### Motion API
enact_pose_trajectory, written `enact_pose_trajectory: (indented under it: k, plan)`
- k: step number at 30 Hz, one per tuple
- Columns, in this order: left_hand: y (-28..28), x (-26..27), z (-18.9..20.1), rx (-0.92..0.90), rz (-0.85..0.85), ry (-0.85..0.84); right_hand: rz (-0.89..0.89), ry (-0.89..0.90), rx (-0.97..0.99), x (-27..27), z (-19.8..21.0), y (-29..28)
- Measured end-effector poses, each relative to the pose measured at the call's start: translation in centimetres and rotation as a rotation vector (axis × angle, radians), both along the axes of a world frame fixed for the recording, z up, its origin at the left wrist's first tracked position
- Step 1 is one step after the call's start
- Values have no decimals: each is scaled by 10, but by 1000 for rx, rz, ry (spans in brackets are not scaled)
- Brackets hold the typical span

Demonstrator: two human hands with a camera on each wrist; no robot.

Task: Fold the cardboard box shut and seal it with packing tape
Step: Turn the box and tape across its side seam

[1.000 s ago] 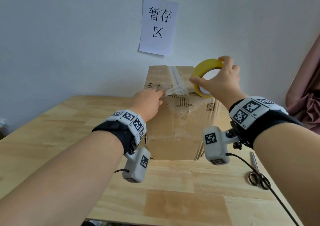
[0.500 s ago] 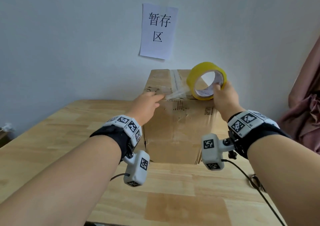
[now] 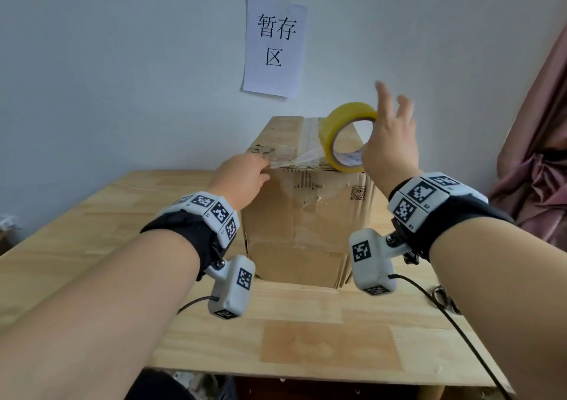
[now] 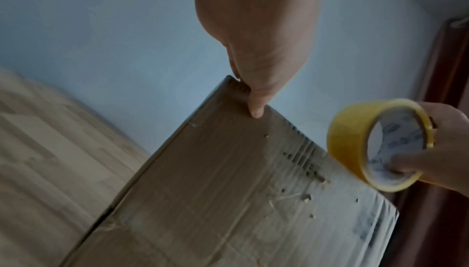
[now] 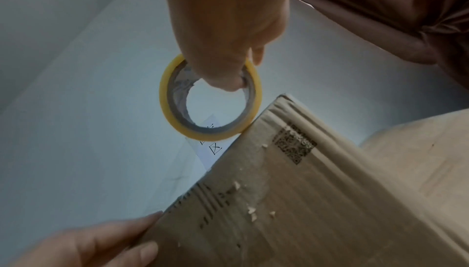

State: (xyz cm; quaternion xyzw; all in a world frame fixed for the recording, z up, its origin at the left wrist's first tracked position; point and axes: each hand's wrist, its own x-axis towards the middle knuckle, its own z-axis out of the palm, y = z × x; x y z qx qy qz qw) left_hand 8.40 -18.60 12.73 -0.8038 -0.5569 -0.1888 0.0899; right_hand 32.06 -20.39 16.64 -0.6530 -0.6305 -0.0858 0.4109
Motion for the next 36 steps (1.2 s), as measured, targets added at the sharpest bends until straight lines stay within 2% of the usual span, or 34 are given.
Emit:
enact_pose_trajectory:
  k: [3, 6, 8, 11, 14, 18, 21, 23, 27, 31, 36]
  plan:
    - [-6, 11, 8, -11, -27, 133, 67, -145, -66, -3, 7, -4]
    - [-10, 22, 11, 10, -28, 280, 178, -20, -155, -1, 13, -4]
    - [-8, 25, 12, 10, -20, 318, 228, 102, -214, -2, 18, -9]
    - [-5, 25, 11, -41, -4, 283, 221, 186, -188, -7, 21, -13]
    - [-11, 31, 5, -95, -20, 206, 135, 267, -99, -14, 19, -13]
    - [-16, 34, 1, -85, -21, 128, 111, 439, -87, -24, 11, -13]
    - [-14, 27, 3, -82, -52, -19, 123, 487, -95, -25, 9, -11]
    - [-15, 22, 3, -42, -31, -57, 129, 513, -101, -22, 10, -9]
    - [-16, 14, -3, 48, 27, 25, 131, 533, -127, -15, 11, -6]
    - [-15, 8, 2, -24, 23, 89, 147, 499, -132, -20, 11, -7]
    - [-18, 7, 4, -87, 53, 128, 177, 433, -42, -30, 27, -12]
